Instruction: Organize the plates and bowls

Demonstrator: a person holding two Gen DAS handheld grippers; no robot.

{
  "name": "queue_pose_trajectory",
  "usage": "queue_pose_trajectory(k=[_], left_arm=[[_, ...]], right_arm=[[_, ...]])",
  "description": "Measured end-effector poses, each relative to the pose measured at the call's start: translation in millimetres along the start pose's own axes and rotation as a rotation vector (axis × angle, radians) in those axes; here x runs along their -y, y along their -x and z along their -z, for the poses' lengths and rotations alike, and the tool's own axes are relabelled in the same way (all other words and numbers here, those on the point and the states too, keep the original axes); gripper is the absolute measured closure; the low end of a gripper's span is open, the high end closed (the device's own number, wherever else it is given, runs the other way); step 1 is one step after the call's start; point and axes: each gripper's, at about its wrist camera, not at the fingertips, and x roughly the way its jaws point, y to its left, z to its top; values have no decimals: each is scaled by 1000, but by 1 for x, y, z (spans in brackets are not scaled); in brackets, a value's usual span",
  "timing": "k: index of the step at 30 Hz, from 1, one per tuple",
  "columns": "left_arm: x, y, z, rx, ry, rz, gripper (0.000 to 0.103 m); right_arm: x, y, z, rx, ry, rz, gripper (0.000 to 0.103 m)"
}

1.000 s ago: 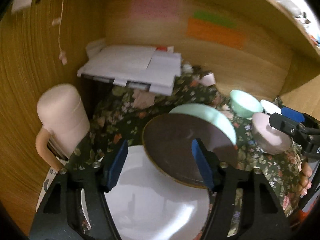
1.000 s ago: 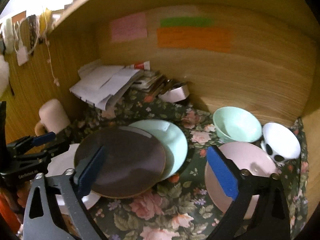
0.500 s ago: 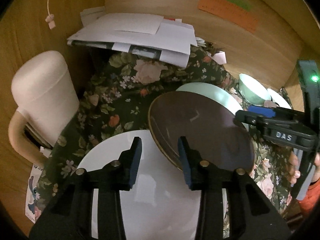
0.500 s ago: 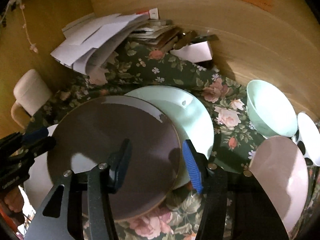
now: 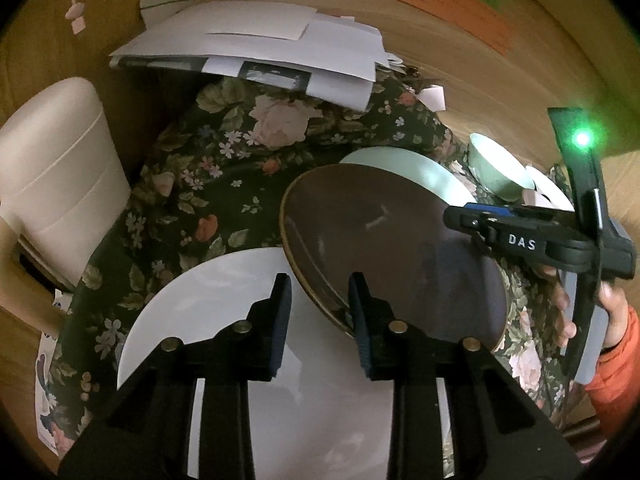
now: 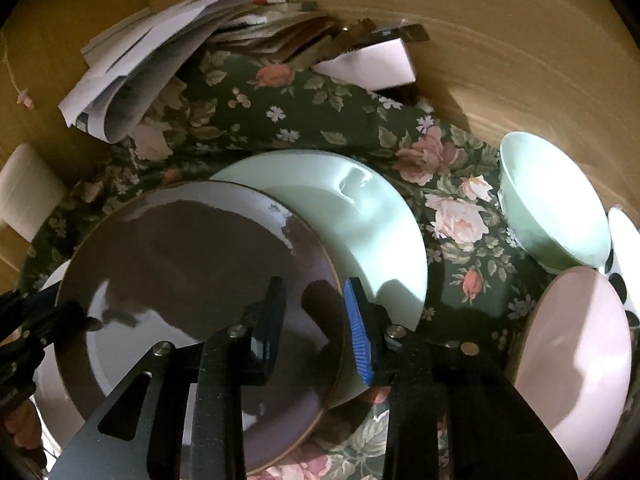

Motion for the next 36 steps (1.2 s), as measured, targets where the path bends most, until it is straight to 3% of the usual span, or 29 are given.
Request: queue_pose_trajectory(k=[4, 6, 7, 10, 15, 18, 31, 36], left_arm=[[1, 0, 1, -5, -5, 13, 73], [0, 2, 2, -3, -7, 16, 73], [0, 3, 3, -3, -9, 17, 73], [-1, 6, 3, 0, -14, 11, 73], [0, 5, 4, 1, -7, 7, 73], [2, 3, 4, -8, -1, 18, 73], [7, 2, 4, -20, -29, 6, 73], [1, 3, 7, -39, -19, -19, 72]], right_arm=[[0, 0, 1, 6, 15, 3, 75], [-3, -2, 2, -31, 5, -114, 90], [-7, -4, 4, -53, 2, -153, 90], [-14, -4, 8, -37, 50, -94, 90], [18, 7, 5, 7, -46, -28, 85], [32, 3, 1, -14, -67, -28, 79], [26, -20, 0, -53, -37, -89, 76], [-2, -4, 17, -18, 12, -89, 78]])
